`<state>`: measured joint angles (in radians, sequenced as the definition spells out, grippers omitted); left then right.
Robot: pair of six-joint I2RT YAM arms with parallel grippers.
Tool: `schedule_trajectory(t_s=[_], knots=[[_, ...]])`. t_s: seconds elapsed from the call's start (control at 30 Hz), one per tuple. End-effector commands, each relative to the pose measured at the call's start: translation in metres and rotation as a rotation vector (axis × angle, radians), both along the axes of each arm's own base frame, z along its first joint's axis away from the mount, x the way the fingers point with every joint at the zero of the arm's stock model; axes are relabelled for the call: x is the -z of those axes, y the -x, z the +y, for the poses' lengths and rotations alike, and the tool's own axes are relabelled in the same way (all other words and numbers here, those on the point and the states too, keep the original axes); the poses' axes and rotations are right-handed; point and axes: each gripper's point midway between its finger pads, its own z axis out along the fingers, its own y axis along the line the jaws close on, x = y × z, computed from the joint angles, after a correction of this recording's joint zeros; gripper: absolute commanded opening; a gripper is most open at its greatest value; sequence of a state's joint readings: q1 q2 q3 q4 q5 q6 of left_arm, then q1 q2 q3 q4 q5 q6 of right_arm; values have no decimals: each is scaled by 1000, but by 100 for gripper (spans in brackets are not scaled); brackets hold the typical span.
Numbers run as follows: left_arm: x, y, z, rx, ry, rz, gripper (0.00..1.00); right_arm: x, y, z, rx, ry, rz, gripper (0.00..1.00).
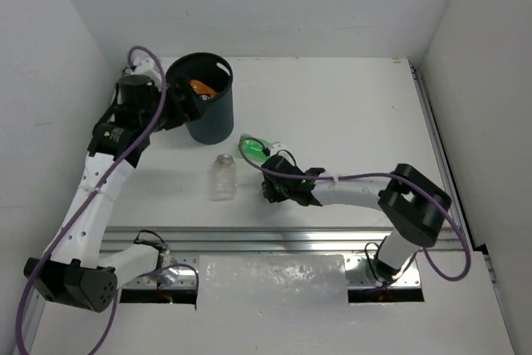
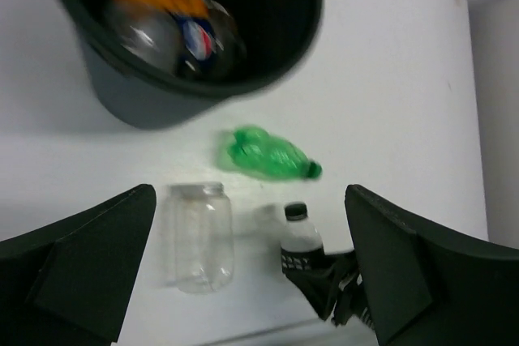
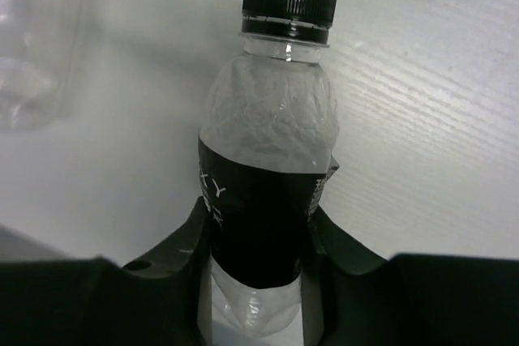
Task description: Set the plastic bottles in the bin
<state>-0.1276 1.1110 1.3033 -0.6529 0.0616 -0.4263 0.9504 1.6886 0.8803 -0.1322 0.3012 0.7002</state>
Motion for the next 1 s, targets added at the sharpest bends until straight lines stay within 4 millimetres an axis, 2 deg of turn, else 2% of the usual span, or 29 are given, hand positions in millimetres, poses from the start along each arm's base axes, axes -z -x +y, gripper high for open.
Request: schedule_trajectory(t_s=[0.0,0.03,0.07,0.1,0.13,0.2,0.27,0.3,0.37,0.4,0.63,0.67,0.7,0.73,0.77,0.8,0.83,0.87,0.9,0.93,0.97], knots=[[-29,33,-73,314,139,-127,100,-52,2,22,-206,-167,-159,20],[-35,42,-88,358,160,-148,100,-63,6,23,-258,-208,-199,19],[-31,49,-100,398,167,-137,100,-89,16,24,-331,-311,-279,19],[-25,64,-123,491,197,-115,100,-132,23,29,-445,-406,-410,20],[-22,72,-134,542,221,-102,100,-127,36,20,-511,-410,-439,20],[-19,89,-160,645,262,-98,100,-147,46,13,-608,-435,-554,20],[-4,97,-174,677,269,-58,100,-159,58,7,-683,-464,-611,19],[-4,107,-190,733,281,-58,100,-176,61,3,-695,-476,-670,19],[4,121,-207,809,292,-32,100,-183,65,0,-713,-472,-684,19],[3,136,-222,872,294,-33,100,-192,65,-3,-715,-477,-711,19],[31,137,-244,846,210,44,98,-231,78,-13,-727,-552,-823,19],[33,139,-246,856,209,52,93,-236,78,-13,-725,-556,-832,19],[39,142,-252,873,203,73,75,-239,79,-14,-725,-559,-838,19],[37,144,-255,890,207,73,56,-242,78,-15,-720,-557,-850,20],[38,143,-257,889,206,76,33,-245,77,-16,-714,-557,-856,20],[41,143,-258,888,201,88,4,-247,78,-17,-717,-557,-863,21],[37,140,-258,879,196,78,0,-251,77,-19,-707,-560,-876,23],[35,137,-258,866,190,71,0,-252,77,-19,-702,-560,-879,29],[34,134,-255,842,175,74,0,-253,77,-20,-691,-563,-877,40],[24,122,-249,779,153,34,0,-253,71,-26,-647,-545,-878,95],[17,113,-243,731,132,16,0,-252,69,-29,-619,-542,-872,99]])
